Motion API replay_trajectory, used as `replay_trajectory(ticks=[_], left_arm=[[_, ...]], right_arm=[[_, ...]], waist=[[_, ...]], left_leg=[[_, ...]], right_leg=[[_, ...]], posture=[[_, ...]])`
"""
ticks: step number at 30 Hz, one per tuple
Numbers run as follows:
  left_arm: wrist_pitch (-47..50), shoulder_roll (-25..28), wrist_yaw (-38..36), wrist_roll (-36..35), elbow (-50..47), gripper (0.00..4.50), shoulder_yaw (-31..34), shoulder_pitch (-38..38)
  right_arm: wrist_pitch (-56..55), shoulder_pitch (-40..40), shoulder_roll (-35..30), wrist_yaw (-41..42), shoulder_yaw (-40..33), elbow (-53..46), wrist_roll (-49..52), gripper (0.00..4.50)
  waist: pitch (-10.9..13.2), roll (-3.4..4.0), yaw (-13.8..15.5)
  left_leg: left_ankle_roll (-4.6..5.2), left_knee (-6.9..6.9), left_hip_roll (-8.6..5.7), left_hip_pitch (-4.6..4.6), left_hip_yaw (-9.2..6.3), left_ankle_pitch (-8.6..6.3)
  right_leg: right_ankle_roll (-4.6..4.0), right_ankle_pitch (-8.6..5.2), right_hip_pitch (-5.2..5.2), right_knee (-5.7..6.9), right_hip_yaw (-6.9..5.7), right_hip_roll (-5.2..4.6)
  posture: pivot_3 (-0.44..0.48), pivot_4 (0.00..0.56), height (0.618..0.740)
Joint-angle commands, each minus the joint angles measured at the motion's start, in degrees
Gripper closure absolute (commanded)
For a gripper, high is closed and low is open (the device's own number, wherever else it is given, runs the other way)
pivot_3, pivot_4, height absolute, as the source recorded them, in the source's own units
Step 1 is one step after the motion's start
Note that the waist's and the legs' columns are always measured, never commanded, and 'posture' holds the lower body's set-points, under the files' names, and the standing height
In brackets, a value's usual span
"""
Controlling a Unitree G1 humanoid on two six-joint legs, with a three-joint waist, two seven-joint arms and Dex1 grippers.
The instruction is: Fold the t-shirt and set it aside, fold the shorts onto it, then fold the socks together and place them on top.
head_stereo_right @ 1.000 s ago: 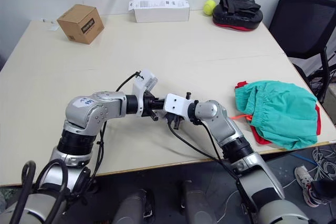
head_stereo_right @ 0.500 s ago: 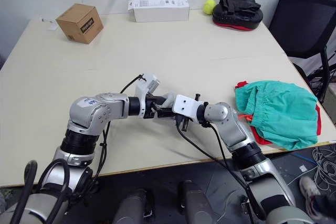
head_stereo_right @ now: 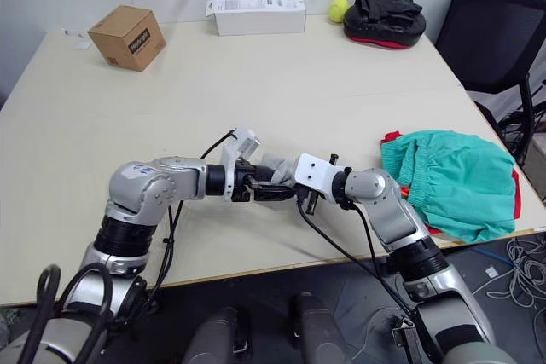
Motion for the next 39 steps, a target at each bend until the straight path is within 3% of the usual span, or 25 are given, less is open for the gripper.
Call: replay_trajectory(ticks=[1,9,13,18,26,32,39], left_arm=[[0.0,0.8,-1.3,-3.4,-2.9,0.02,3.8,-0.3],[0.3,3.5,0.5,-5.1,2.0,0.02,11.0,-2.2],[1.7,2.5,1.2,-7.9,4.5,0.02,15.2,-3.2],[2.1,0.6,2.4,-7.8,4.7,0.02,13.7,-2.8],[0.7,-3.0,4.0,-4.2,4.0,0.02,3.7,-1.6],[1.7,0.2,7.4,-6.3,5.6,0.02,15.2,-3.0],[13.2,1.3,17.6,-8.6,0.1,0.02,31.0,3.4]], right_arm=[[0.6,0.9,-0.5,-0.3,-0.1,-0.5,-0.3,4.50],[0.1,0.8,-0.3,-0.3,0.3,0.4,-0.5,4.50],[-0.1,0.7,-0.3,-0.4,0.5,0.6,-0.7,4.50],[-0.2,0.6,-0.3,-0.3,0.6,0.7,-0.8,4.50],[-0.1,0.4,-0.2,-0.5,0.7,0.8,-1.0,4.50],[0.1,0.4,0.1,-0.7,0.8,0.6,-1.2,4.50],[-0.6,-0.3,0.5,-0.3,1.3,1.2,-1.3,4.50]], waist=[[0.0,0.00,0.0],[0.0,0.00,0.0],[0.0,-0.01,0.0],[0.0,-0.01,0.1],[0.0,-0.01,-0.1],[0.0,-0.01,-0.3],[0.0,-0.01,-0.2]], left_leg=[[0.00,0.01,-0.01,0.01,0.00,0.00],[0.02,0.00,-0.01,-0.01,0.00,0.01],[0.01,0.00,-0.01,-0.02,0.00,0.00],[0.00,0.01,-0.01,-0.03,0.00,-0.02],[-0.02,0.01,-0.01,-0.03,0.02,-0.03],[-0.03,-0.03,0.01,0.02,0.00,-0.01],[-0.04,-0.05,0.00,0.01,0.02,-0.06]], right_leg=[[0.01,0.00,0.01,0.00,0.00,0.00],[0.02,-0.01,0.00,-0.02,0.01,0.00],[0.03,-0.02,0.01,-0.04,0.00,-0.02],[0.04,-0.02,0.01,-0.05,0.00,-0.03],[0.04,-0.02,0.01,-0.05,0.02,-0.01],[0.04,-0.02,0.00,-0.03,0.02,0.03],[0.09,-0.05,0.01,-0.05,0.00,-0.03]], posture=[[0.000,0.150,0.740],[0.000,0.150,0.740],[0.000,0.150,0.740],[0.000,0.150,0.740],[0.000,0.150,0.740],[0.000,0.150,0.740],[0.000,0.150,0.740]])
